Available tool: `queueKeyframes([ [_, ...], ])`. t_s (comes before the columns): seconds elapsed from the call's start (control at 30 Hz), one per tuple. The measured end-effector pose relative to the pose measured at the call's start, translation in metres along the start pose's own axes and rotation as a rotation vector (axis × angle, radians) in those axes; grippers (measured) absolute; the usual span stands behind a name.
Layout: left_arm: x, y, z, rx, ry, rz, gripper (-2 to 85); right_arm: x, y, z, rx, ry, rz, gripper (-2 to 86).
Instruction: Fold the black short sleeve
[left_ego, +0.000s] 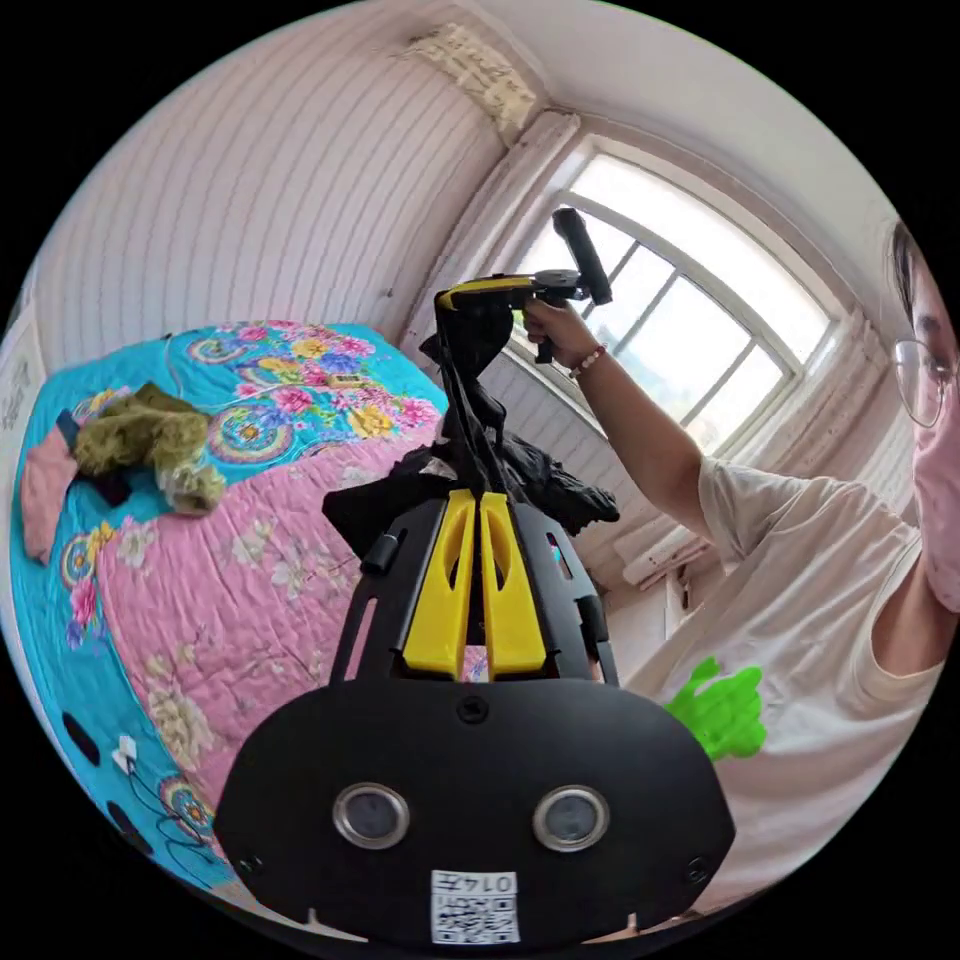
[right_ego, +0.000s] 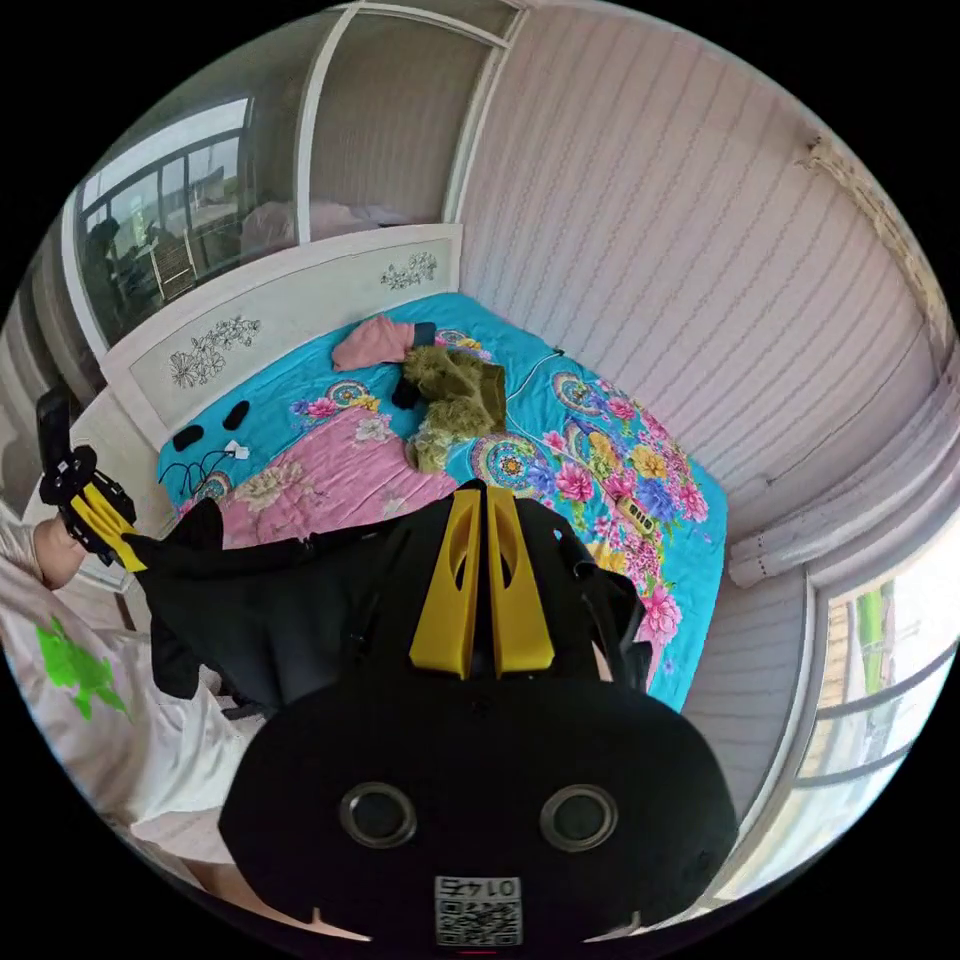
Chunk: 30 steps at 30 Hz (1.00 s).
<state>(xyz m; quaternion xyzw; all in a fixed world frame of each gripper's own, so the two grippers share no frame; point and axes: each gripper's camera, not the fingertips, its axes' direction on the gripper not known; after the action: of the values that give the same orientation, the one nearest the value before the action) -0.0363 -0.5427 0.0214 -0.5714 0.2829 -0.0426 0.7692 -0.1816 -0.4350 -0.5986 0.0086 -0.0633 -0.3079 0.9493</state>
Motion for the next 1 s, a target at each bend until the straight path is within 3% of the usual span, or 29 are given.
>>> queueKeyframes([
  [0.13,-0.114,0.074,-0.026,0.051,-0.084,-0.35,-1.0,-0.061,-0.094,0.122,-0.094,-0.138,-0.178,-0.1],
  [0.3,-0.231,0.19,-0.052,0.094,-0.244,-0.715,-1.0,-0.197,-0.187,0.326,-0.287,-0.337,-0.416,0.0],
  [0.4,-0.296,0.266,-0.052,0.089,-0.333,-0.9,-1.0,-0.275,-0.201,0.426,-0.357,-0.344,-0.533,0.1],
  [0.57,-0.379,0.372,-0.034,0.096,-0.358,-1.125,-0.9,-0.333,-0.196,0.522,-0.362,-0.304,-0.627,1.4],
  [0.73,-0.409,0.399,-0.025,0.127,-0.32,-1.154,-0.7,-0.277,-0.209,0.54,-0.205,-0.408,-0.477,5.3],
  [0.83,-0.414,0.392,-0.02,0.102,-0.329,-1.13,0.9,-0.187,-0.194,0.526,-0.065,-0.621,-0.243,6.2],
  [0.9,-0.412,0.38,-0.019,0.07,-0.364,-1.09,4.4,-0.107,-0.15,0.52,-0.015,-0.735,-0.069,7.5],
  [1.0,-0.406,0.358,-0.02,-0.022,-0.461,-1.043,9.9,-0.021,-0.056,0.527,-0.11,-0.696,0.12,8.6],
])
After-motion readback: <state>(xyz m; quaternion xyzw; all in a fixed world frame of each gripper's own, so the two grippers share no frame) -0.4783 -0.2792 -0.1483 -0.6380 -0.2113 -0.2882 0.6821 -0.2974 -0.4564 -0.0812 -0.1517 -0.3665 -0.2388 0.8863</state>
